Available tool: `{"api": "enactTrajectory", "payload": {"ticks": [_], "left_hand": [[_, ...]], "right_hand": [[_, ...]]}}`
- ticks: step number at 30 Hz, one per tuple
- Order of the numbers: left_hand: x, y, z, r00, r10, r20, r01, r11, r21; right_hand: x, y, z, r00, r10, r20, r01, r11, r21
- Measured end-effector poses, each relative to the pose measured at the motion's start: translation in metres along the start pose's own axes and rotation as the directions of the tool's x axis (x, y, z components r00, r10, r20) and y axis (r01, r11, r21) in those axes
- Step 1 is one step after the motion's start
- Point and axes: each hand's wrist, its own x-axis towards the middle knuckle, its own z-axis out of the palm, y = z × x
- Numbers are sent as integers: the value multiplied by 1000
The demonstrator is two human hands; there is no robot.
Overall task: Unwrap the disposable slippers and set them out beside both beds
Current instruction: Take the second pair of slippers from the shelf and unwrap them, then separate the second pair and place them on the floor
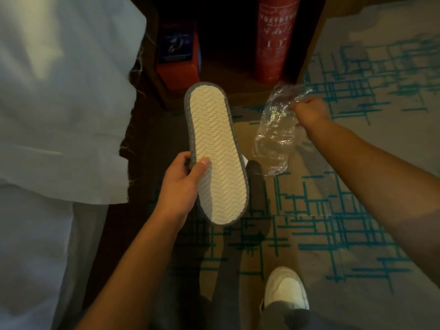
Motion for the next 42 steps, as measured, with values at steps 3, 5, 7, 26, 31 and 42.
{"api": "enactTrajectory", "payload": {"ticks": [3, 5, 7, 26, 31, 42], "left_hand": [[-4, 13, -1, 999, 25, 21, -25, 999, -27], [-8, 19, -4, 999, 37, 29, -35, 998, -51], [-17, 24, -7, 998, 43, 40, -39, 996, -86], [-96, 96, -10, 935, 272, 229, -220, 948, -229], [-109, 96, -3, 859, 86, 504, 174, 877, -447], [-105, 86, 1, 797, 141, 588, 344, 693, -633]], "right_hand": [[-41, -20, -3, 989, -82, 123, 78, 996, 35], [-75, -30, -8, 973, -104, 207, 70, 984, 164], [-111, -33, -17, 948, -143, 284, 73, 967, 243], [-293, -87, -74, 878, -311, 364, 326, 945, 22], [-310, -90, -84, 916, -295, 271, 273, 955, 118], [-338, -95, -73, 866, -360, 348, 426, 895, -134]]}}
